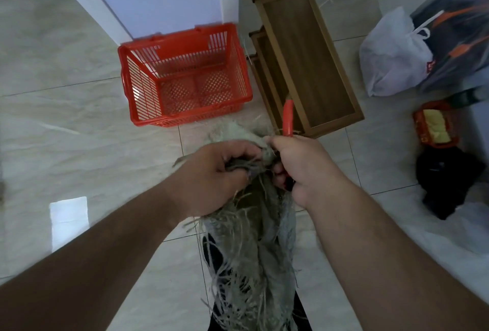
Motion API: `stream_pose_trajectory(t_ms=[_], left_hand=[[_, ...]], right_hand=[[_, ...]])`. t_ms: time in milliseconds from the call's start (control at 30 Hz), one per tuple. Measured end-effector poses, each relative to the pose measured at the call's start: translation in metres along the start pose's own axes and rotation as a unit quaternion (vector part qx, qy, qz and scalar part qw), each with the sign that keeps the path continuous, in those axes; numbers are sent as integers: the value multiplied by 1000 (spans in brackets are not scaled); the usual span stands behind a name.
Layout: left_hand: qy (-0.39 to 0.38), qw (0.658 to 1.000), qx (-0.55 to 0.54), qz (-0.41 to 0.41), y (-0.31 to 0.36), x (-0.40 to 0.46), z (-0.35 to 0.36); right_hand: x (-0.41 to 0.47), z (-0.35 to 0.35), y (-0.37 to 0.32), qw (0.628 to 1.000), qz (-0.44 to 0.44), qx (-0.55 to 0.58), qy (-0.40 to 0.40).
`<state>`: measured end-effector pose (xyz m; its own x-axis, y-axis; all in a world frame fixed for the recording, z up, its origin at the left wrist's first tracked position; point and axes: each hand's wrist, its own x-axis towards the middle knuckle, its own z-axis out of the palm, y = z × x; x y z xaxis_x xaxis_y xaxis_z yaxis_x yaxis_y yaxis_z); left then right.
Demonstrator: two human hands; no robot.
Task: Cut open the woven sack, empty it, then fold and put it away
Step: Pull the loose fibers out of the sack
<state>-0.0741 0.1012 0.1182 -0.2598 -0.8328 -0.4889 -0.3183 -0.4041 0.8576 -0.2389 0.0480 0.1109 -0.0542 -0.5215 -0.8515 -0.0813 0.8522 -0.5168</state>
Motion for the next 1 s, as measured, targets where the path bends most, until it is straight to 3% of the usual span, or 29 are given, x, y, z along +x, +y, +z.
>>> stream_pose_trajectory(t_ms=[100, 233, 400, 500, 600, 700, 767, 800, 833, 900, 933, 1000], left_hand=[[4, 970, -234, -66, -3, 4, -4], [-14, 971, -224, -83, -8, 5, -6], [-45, 995, -55, -66, -8, 9, -8], [-33, 996, 37, -79, -9, 11, -4], [6, 991, 108, -81, -13, 7, -3], [35, 943, 331, 13, -22, 1, -6], [32, 905, 421, 53, -27, 0, -7], [30, 911, 408, 45, -29, 0, -7], [35, 940, 338, 6, -26, 0, -8], [45, 990, 88, -105, -16, 3, -5], [42, 990, -7, -136, -13, 4, -3], [49, 990, -31, -131, -11, 7, -1]], right_hand=[[-4, -7, 3, 999, -48, -20, -8], [-11, -13, 13, 993, -103, 25, 53], [-18, -1, 16, 997, -49, -24, -46], [-7, 1, 15, 999, -52, 2, 9], [5, 1, 11, 994, -13, 99, 41], [12, 3, 13, 986, 22, 165, 26], [14, 5, 14, 984, 29, 173, 10], [13, 4, 14, 986, 23, 166, 8], [12, 2, 15, 988, 10, 151, 10], [11, -1, 17, 997, -39, 68, 26], [10, -1, 18, 997, -67, 3, 35], [5, -4, 18, 991, -91, -87, 34]])
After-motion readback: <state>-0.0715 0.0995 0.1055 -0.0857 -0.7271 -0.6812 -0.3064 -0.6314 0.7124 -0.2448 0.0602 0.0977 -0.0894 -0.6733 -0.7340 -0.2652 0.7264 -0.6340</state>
